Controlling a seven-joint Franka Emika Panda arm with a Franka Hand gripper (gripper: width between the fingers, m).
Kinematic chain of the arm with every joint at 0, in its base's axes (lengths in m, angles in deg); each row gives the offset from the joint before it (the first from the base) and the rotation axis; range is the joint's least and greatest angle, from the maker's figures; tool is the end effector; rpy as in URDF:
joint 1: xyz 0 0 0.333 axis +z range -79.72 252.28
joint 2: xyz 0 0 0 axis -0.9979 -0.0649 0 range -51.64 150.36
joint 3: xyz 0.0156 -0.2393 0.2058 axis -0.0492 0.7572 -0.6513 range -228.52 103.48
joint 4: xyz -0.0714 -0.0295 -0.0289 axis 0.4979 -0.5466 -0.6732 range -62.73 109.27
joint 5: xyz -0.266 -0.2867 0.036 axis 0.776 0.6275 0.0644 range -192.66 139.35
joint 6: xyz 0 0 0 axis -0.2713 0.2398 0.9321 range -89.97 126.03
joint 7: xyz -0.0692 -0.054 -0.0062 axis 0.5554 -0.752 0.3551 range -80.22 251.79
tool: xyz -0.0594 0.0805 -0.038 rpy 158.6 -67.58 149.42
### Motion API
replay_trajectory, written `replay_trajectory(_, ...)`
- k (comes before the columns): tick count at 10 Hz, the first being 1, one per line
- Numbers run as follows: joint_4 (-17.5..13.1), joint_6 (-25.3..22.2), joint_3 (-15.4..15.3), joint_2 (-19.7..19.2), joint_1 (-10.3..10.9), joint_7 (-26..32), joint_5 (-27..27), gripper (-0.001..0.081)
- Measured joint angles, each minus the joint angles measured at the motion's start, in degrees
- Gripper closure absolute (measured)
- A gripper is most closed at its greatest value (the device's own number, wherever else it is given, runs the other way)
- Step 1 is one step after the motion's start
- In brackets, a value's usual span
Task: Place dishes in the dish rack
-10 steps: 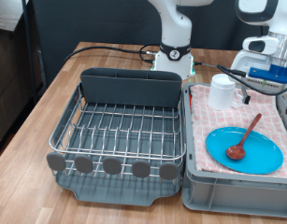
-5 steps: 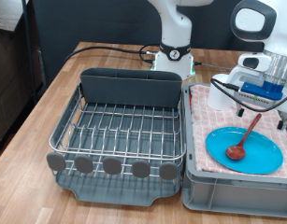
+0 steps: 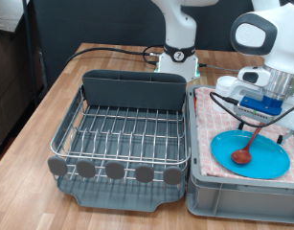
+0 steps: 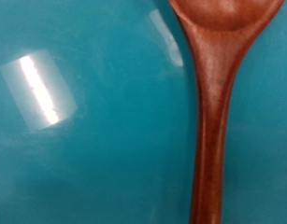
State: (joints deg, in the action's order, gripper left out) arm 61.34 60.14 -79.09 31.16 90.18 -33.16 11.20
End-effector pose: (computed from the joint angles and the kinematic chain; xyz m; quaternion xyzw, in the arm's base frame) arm 0.5104 0.2052 0.2372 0.8237 -0.5497 0.1388 0.0082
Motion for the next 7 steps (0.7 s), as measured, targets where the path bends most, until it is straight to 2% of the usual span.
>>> replay_trajectory(3, 0.0, 1.2, 0.5, -1.1, 0.2, -1.7, 1.8, 0.0003)
replay_trajectory(7, 0.0, 6.6, 1.9, -3.4, 0.3, -4.7, 5.6, 0.0003)
